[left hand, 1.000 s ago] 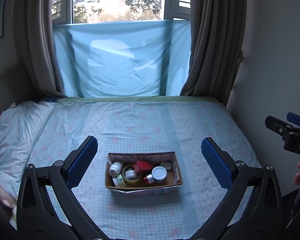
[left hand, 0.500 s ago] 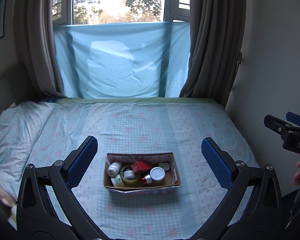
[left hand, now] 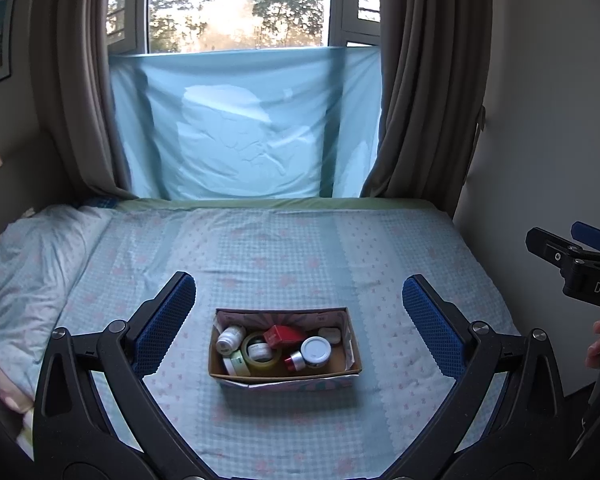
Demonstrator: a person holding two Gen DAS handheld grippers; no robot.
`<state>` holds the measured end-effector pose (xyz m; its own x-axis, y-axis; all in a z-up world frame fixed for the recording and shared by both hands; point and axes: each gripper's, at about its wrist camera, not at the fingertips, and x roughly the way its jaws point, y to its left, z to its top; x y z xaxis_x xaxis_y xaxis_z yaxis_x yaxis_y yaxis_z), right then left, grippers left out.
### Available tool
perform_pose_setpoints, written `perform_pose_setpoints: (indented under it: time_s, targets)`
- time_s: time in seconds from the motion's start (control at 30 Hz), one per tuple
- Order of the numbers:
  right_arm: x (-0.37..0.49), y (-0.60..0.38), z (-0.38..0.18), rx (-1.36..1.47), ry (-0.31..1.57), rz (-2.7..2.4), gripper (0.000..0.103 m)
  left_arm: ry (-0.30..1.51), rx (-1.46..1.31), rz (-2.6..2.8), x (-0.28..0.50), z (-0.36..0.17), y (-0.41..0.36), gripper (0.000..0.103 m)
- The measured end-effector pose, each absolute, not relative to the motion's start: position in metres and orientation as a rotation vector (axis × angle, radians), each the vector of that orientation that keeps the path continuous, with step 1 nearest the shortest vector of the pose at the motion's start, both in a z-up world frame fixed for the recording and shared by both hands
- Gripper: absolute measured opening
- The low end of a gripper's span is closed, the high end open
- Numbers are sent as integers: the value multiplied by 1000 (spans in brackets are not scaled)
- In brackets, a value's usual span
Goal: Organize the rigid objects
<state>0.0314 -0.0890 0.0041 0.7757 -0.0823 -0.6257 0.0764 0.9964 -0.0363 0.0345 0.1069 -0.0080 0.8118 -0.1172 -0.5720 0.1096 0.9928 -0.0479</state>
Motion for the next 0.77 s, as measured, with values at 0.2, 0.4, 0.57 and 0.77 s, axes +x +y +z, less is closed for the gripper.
perform_pose_setpoints:
  time_s: [0.2, 0.4, 0.57, 0.77]
  targets:
    - [33, -93, 3, -3, 677, -89, 103, 614, -39, -141, 37, -10, 107, 103]
    - [35, -94, 2, -1, 679, -89, 103, 564, -9, -62, 34, -8, 105, 103]
    - [38, -94, -3, 4, 691, -91, 103, 548, 5, -36, 38, -8, 105, 103]
    - [49, -92, -11, 3, 721, -92, 103, 582, -9, -51, 51, -15, 109, 103]
